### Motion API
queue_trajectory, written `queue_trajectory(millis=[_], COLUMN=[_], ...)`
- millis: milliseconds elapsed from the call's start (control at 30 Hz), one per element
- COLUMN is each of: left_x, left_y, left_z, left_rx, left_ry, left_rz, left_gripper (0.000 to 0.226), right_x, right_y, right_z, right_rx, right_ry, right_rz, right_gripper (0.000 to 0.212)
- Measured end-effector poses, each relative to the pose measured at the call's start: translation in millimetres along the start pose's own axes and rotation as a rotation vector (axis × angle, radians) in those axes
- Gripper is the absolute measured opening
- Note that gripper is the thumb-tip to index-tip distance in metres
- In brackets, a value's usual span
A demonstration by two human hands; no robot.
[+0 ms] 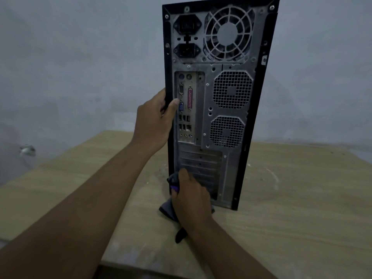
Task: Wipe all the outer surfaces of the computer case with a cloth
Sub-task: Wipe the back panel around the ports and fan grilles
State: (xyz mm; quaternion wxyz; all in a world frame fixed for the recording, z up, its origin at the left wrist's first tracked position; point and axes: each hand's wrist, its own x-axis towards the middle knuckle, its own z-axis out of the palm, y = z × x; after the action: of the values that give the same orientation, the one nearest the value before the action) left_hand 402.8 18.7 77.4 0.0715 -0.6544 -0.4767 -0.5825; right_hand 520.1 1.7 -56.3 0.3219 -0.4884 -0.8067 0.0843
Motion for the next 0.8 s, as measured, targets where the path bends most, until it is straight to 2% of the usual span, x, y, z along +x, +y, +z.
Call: queue_trajectory(millis=[133, 267, 367, 467, 667, 800], left_x=[-15.7, -27.7, -29.4, -27.7, -28.9, -28.0], left_y=[-9.3, -12.5, -14.6, -16.0, -13.5, -13.0], left_z=[3.3, 7.8, 10.5, 10.3, 9.9, 10.5], left_rx=[0.014, 0.061, 0.092, 0.134, 0.119, 0.135], left_ry=[-0.019, -0.027, -0.013, -0.013, -0.005, -0.005], left_rz=[-0.025, -0.047, -0.071, -0.063, -0.068, -0.063], left_gripper=[0.025, 0.018, 0.026, 0.034, 0.031, 0.030], right_x=[0.1, -2.1, 3.1, 8.1, 0.7, 19.5], right_y=[-0.5, -0.2, -5.5, -9.5, 0.9, -15.0], right_z=[3.1, 2.2, 1.6, 4.0, 1.4, -13.3], right_rx=[-0.038, 0.071, 0.202, 0.226, 0.147, 0.332], right_ry=[-0.021, 0.026, 0.120, 0.164, 0.034, 0.175], right_rz=[-0.007, 0.008, 0.015, -0.001, -0.021, -0.006], right_gripper=[0.021, 0.015, 0.016, 0.016, 0.012, 0.018])
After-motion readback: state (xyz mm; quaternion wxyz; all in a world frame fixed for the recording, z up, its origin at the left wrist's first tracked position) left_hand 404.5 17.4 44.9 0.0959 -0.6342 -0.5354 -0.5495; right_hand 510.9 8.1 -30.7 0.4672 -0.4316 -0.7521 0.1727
